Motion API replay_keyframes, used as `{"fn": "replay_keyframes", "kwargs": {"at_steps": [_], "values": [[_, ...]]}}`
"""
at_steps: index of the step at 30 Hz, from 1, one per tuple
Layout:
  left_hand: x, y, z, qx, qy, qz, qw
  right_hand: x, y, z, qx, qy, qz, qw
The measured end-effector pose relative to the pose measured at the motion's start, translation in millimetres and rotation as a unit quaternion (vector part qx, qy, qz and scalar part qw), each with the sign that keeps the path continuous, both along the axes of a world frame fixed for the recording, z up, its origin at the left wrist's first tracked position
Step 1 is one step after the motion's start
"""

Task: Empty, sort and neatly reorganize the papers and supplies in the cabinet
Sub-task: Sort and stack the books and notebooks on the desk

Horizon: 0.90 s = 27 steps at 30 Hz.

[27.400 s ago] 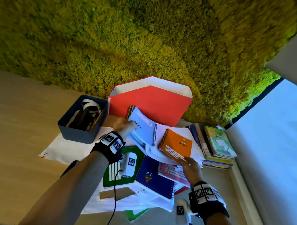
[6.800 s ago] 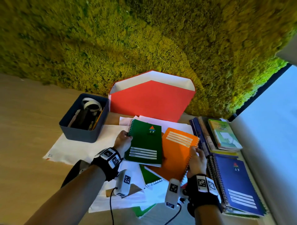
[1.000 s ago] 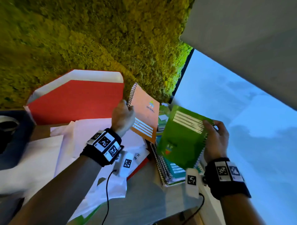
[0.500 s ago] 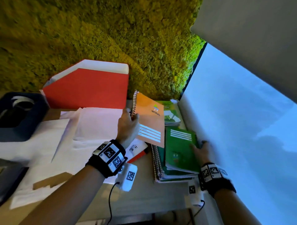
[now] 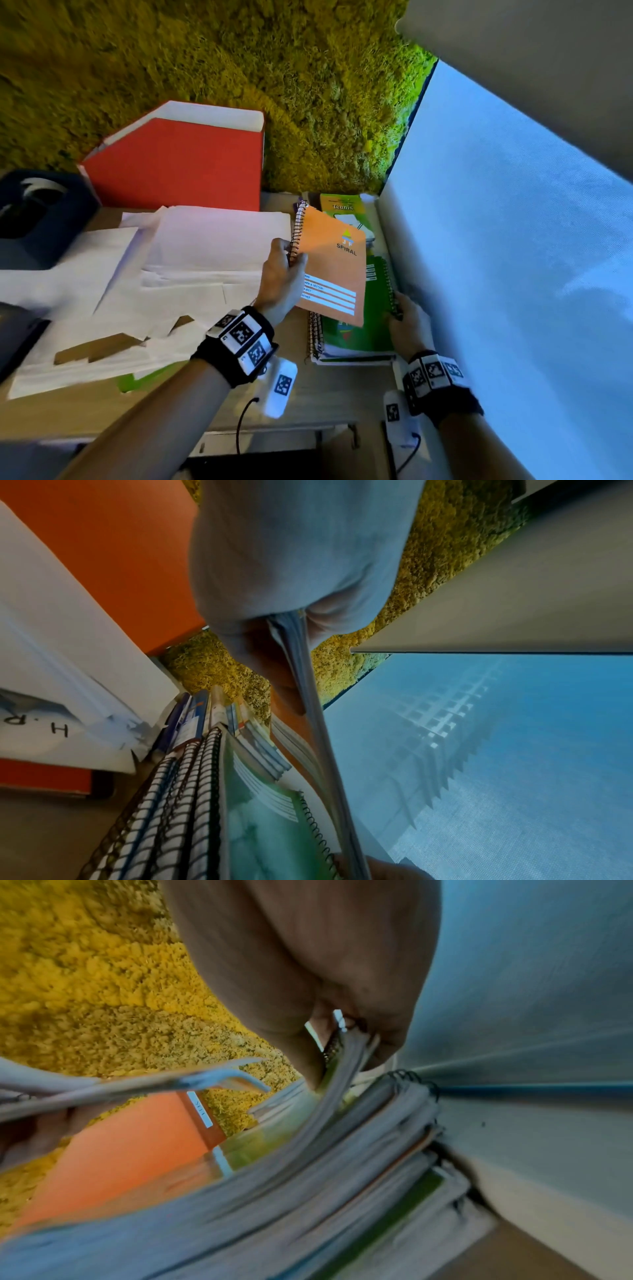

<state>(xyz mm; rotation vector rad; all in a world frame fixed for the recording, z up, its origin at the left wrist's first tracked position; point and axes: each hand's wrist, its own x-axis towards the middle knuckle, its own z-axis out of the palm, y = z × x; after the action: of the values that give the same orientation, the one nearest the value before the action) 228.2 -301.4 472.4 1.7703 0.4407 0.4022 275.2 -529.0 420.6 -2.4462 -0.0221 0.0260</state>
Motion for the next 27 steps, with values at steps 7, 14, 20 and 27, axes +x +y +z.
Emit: {"fn": "replay_keyframes", "kwargs": {"at_steps": [7,14,20,27], "values": [[-3.0,-23.8,-7.5,0.001,0.072,-0.017,0.997,0.7,-0.6,-2.5,0.094,0.049,-0.086,0.991],[3.4,-32.4,-54.4,0.230,0.292,-0.181,0.911,5.1,10.9,-0.8,0.069,0.066,-0.042,0.994],[4.1,-40.2,-48.0,0.205,0.280,-0.230,0.909,0.0,21.0,3.9,-0.020,0.095,-0.008,0.995],[-1.7,-13.8,-41.7,0.123,0.262,-0.199,0.936,-6.5,36.7,21.9,-0.041,0.095,-0.022,0.994]]}}
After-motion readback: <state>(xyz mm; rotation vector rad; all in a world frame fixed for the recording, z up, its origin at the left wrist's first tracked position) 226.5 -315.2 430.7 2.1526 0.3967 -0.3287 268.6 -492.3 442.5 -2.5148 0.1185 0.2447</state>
